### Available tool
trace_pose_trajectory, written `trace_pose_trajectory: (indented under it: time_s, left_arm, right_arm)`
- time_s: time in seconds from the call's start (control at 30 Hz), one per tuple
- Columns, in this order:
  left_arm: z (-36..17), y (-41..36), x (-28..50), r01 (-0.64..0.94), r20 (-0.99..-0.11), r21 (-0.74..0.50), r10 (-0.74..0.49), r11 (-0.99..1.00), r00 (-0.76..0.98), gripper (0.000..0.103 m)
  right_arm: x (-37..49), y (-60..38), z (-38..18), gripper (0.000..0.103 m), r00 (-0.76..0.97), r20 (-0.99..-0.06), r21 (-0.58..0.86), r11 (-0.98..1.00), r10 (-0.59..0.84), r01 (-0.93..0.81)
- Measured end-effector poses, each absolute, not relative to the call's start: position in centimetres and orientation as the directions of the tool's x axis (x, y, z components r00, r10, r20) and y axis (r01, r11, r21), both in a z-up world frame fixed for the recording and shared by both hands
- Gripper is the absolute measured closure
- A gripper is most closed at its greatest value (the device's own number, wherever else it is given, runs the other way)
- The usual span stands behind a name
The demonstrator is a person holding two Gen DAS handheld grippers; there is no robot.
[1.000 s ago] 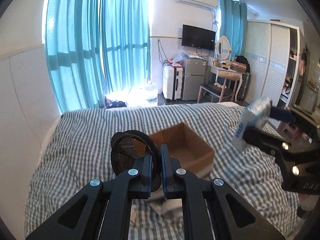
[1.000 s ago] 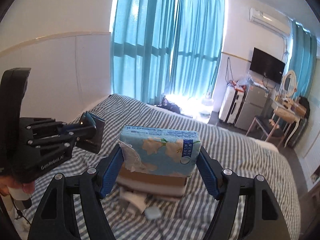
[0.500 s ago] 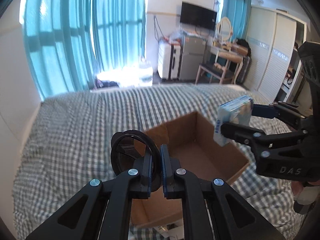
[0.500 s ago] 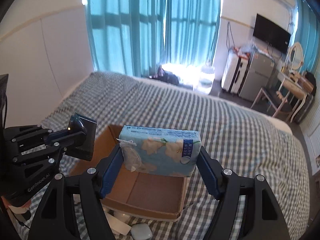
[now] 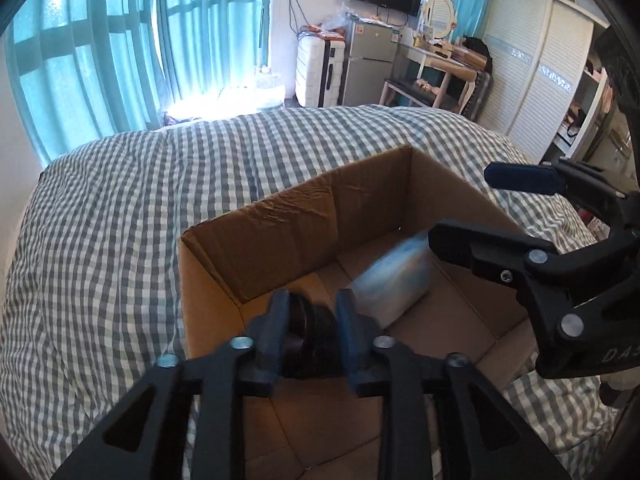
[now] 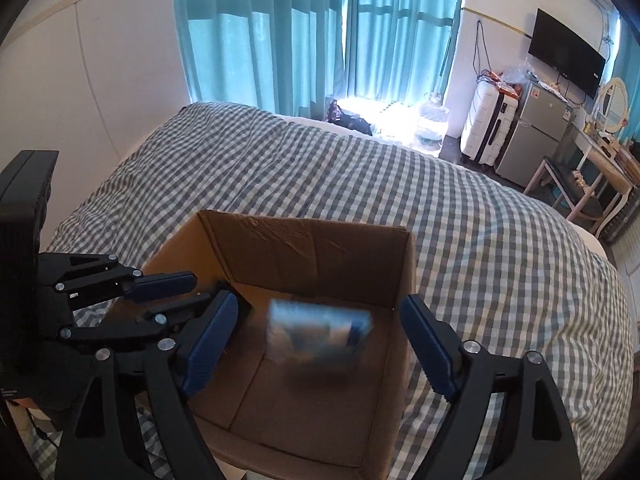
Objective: Organize objects
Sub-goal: 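Carry both items over the box and open both tools to drop them in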
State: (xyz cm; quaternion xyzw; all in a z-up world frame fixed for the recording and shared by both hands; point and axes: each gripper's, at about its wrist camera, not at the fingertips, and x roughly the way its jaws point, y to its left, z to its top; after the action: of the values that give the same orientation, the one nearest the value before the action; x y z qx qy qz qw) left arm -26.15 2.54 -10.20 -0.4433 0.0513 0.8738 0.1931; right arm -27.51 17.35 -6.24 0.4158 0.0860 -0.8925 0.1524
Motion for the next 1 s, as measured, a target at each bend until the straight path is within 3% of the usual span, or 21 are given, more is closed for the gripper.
trace_pose_trajectory:
  time_s: [0.07, 0.13, 0.2, 0.4, 0.43, 0.47, 0.5, 0.57, 0.6, 0.63, 0.73, 0.77, 1.0]
  left_arm:
    - [-9.7, 2.5, -25.7, -0.378, -0.791, -0.065, 0.278, -0.924, -0.545, 0.052]
    - [-8.9, 2.2, -25.4, -0.368, -0.778, -0.046, 0.264, -0.929, -0.57, 0.028]
    - [-8.2, 1.5, -24.7, -0.35, -0.755, -0.031, 0.251, -0.936, -0.606, 0.017]
    - [-9.0, -1.6, -25.3, -0.211, -0.79, 0.044, 0.095, -0.977, -0.605, 0.015]
    - [-9.5, -1.9, -25.6, -0.191, -0.803, 0.054, 0.071, -0.98, -0.592, 0.015]
    - [-10.4, -2.4, -25.9, -0.168, -0.82, 0.057, 0.05, -0.984, -0.57, 0.015]
    - [-10.9, -2.5, -26.3, -0.155, -0.832, 0.051, 0.044, -0.987, -0.553, 0.017]
    - [-12.2, -3.2, -26.5, -0.138, -0.852, 0.026, 0.05, -0.99, -0.521, 0.033]
    - [-12.9, -3.4, -26.7, -0.133, -0.866, 0.013, 0.056, -0.991, -0.498, 0.05]
    - [-13.4, -3.4, -26.7, -0.136, -0.875, -0.008, 0.073, -0.991, -0.479, 0.062]
    - [-14.0, -3.1, -26.7, -0.166, -0.88, -0.07, 0.139, -0.984, -0.455, 0.085]
    - [-14.0, -2.7, -26.7, -0.179, -0.879, -0.069, 0.145, -0.981, -0.454, 0.09]
    - [-11.4, -2.9, -27.1, -0.14, -0.85, -0.095, 0.154, -0.986, -0.504, 0.092]
  right_arm:
    - [-27.5, 17.3, -5.5, 0.017, -0.622, -0.76, -0.04, -0.942, -0.187, 0.332]
    - [-27.4, 17.6, -4.8, 0.017, -0.644, -0.748, -0.061, -0.948, -0.163, 0.311]
    - [-27.1, 18.0, -4.3, 0.017, -0.661, -0.739, -0.098, -0.952, -0.127, 0.291]
    - [-27.5, 19.9, -4.9, 0.017, -0.65, -0.76, -0.189, -0.958, 0.004, 0.215]
    - [-27.9, 20.1, -5.6, 0.018, -0.626, -0.78, -0.179, -0.961, 0.007, 0.211]
    - [-28.1, 20.1, -6.1, 0.026, -0.613, -0.79, -0.177, -0.961, 0.011, 0.211]
    - [-28.4, 20.1, -6.9, 0.031, -0.592, -0.805, -0.18, -0.961, 0.021, 0.211]
    - [-28.9, 20.1, -8.1, 0.049, -0.56, -0.828, -0.181, -0.96, 0.032, 0.213]
    - [-29.2, 20.2, -8.8, 0.055, -0.545, -0.838, -0.177, -0.961, 0.033, 0.214]
    - [-29.3, 20.3, -9.3, 0.069, -0.534, -0.845, -0.17, -0.962, 0.031, 0.215]
    - [-29.0, 20.2, -9.9, 0.089, -0.527, -0.85, -0.122, -0.965, -0.019, 0.231]
    - [-29.0, 20.0, -9.7, 0.089, -0.536, -0.844, -0.14, -0.963, -0.006, 0.231]
    - [-28.4, 19.6, -7.3, 0.091, -0.642, -0.766, -0.143, -0.969, -0.021, 0.202]
